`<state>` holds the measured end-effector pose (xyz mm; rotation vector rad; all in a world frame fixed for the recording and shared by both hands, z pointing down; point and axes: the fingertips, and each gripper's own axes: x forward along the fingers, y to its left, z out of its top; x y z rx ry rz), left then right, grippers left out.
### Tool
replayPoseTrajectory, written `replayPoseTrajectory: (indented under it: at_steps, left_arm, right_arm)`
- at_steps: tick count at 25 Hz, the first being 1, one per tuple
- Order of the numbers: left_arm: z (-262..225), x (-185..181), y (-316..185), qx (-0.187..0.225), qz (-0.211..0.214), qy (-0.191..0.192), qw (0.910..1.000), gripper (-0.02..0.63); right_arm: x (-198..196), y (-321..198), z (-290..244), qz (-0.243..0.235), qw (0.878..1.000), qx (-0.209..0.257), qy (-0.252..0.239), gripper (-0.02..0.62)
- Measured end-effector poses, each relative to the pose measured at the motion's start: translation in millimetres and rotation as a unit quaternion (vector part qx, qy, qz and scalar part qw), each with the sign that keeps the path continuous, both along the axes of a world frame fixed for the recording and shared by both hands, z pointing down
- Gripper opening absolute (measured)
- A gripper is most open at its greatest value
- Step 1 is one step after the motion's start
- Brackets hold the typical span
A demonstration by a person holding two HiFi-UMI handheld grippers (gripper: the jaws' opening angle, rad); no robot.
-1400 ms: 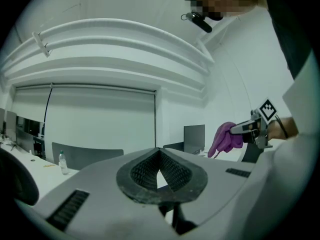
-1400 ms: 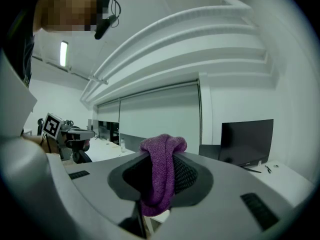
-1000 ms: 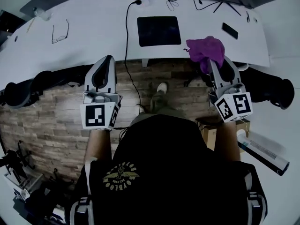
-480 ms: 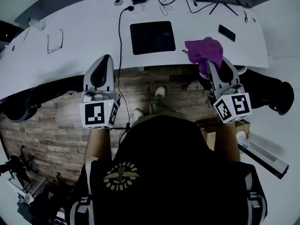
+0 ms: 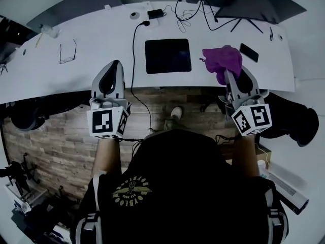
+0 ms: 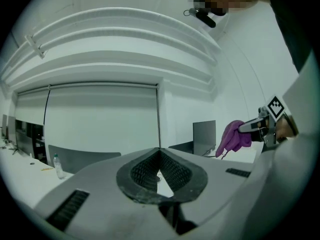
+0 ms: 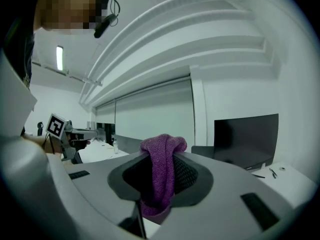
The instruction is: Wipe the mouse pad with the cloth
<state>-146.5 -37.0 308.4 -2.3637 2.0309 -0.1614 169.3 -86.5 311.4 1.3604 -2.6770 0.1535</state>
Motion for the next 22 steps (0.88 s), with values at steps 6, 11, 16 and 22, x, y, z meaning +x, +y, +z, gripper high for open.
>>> replayPoseTrajectory:
  at_steps: [6,11,16,22]
  left_arm:
    - [-16.5,-1.7,-2.3,0.002,-0.041,-0.024,0.9989,0.002]
    - [-27.5,5.5,2.9,0.005,-0.063,-0.046,0.9969,0.002]
    - [-30.8,-0.5,6.7,-0.003,-0.080,-0.060,0.9950,0.002]
    - [-20.8,-16.3,3.6,-0.013,-0.092,-0.059,0.9939,0.002]
  right_arm:
    - [-2.5,-26.9,-0.3,-0.037,0.999,0.009,-0.033,0.091]
    - [-1.9,-41.4,3.8,-0.061,0.997,0.004,-0.047,0.091]
    - [-10.1,-54.3,8.8,-0.073,0.995,-0.001,-0.061,0.091]
    - [-31.2,-63.8,21.4,-0.083,0.994,-0.010,-0.064,0.091]
